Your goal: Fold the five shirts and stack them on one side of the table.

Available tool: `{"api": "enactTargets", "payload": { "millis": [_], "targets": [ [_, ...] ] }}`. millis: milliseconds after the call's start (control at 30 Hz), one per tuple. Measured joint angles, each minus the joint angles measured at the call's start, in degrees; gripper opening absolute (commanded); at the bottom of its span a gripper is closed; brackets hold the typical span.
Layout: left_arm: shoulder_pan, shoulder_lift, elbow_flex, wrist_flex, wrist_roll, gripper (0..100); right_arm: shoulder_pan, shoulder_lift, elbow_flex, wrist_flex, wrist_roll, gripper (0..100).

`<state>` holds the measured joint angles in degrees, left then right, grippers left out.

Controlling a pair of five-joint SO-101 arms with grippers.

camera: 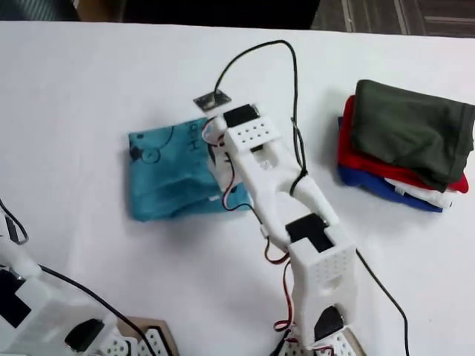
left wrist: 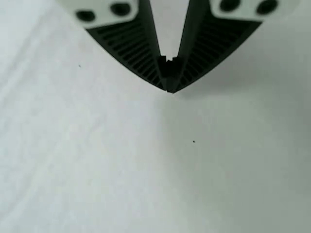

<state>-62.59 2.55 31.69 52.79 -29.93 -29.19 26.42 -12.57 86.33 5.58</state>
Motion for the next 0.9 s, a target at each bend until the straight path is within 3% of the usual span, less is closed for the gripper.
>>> {"api": "enactTargets", "payload": {
  "millis": [633,900],
  "targets": [
    [0.00,0.00,0.00,0.00,0.00,3,0.79,-2.20,0.00,0.09,3.60,2.0],
    [0.00,0.00,0.00,0.00,0.00,3,0.97,-11.08,3.25,1.76,3.60,2.0]
  ]
}}
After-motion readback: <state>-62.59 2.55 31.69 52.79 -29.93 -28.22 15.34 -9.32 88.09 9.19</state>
